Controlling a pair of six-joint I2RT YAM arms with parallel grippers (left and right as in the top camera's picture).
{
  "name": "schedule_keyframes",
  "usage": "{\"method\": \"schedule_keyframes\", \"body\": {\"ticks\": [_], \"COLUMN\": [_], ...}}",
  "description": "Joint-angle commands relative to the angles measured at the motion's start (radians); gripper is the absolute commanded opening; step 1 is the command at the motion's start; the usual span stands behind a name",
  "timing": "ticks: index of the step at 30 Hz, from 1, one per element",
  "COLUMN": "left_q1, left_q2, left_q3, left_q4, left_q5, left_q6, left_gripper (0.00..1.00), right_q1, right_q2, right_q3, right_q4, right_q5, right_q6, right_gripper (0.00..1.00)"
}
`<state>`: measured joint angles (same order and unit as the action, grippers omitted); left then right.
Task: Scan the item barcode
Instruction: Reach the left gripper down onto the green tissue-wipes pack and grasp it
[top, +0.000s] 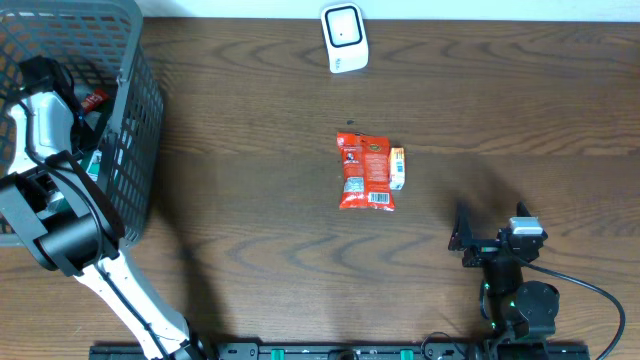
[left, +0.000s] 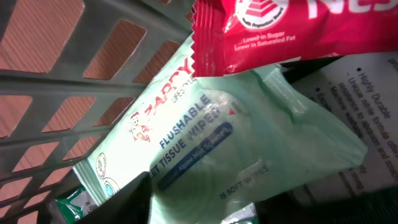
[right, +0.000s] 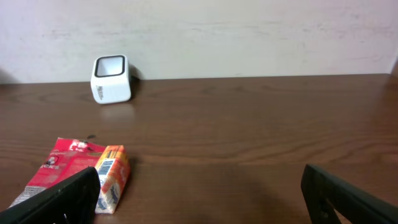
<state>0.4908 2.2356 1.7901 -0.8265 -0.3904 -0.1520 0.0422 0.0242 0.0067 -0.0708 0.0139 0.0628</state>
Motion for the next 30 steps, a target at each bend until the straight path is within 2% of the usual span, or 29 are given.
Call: {"method": "schedule_keyframes", "body": {"ticks": [1, 8, 9, 12, 13, 17, 22, 26, 28, 29, 30], "left_q1": [0.018, 0.019, 0.019, 0.018, 0.018, 0.019, 0.019, 0.019, 0.021, 0.022, 0.023], "left_q2": [0.007, 0.007, 0.007, 0.0, -0.013, -0.099, -0.21, -0.226, -0.222, -0.219, -0.217], "left_q3": [-0.035, -0.08, -0.08, -0.077, -0.074, -0.071, -0.071, -0.071, -0.071, -0.071, -0.072], "left_q4": [0.019, 0.062, 0.063, 0.062, 0.062, 0.063, 0.066, 0.057, 0.053, 0.052, 0.051], "left_q5": [-0.009, 0.001, 0.0, 0.0, 0.0, 0.0, 0.026, 0.075, 0.075, 0.075, 0.076], "left_q6": [0.002, 0.002, 0.002, 0.002, 0.002, 0.002, -0.01, -0.008, -0.006, -0.004, -0.004], "left_gripper": [0.48, 0.46, 0.4, 0.11, 0.08, 0.07, 0.07, 0.09, 0.17, 0.26, 0.45], "right_q1": [-0.011, -0.011, -0.011, -0.011, -0.011, -0.011, -0.011, -0.011, -0.011, -0.011, -0.011], "right_q2": [-0.004, -0.004, -0.004, -0.004, -0.004, -0.004, -0.004, -0.004, -0.004, -0.004, -0.004], "right_q3": [-0.001, -0.001, -0.001, -0.001, -0.001, -0.001, -0.001, -0.001, -0.001, -0.001, -0.001], "right_q4": [-0.004, -0.004, -0.004, -0.004, -0.004, -0.004, -0.004, -0.004, -0.004, -0.004, -0.004], "right_q5": [-0.005, -0.005, -0.005, -0.005, -0.005, -0.005, -0.005, -0.005, -0.005, -0.005, -0.005], "right_q6": [-0.012, -0.012, -0.012, -0.012, -0.012, -0.012, -0.012, -0.012, -0.012, -0.012, -0.012], "right_gripper": [0.99, 0.99, 0.99, 0.99, 0.99, 0.99, 0.99, 0.99, 0.99, 0.99, 0.99]}}
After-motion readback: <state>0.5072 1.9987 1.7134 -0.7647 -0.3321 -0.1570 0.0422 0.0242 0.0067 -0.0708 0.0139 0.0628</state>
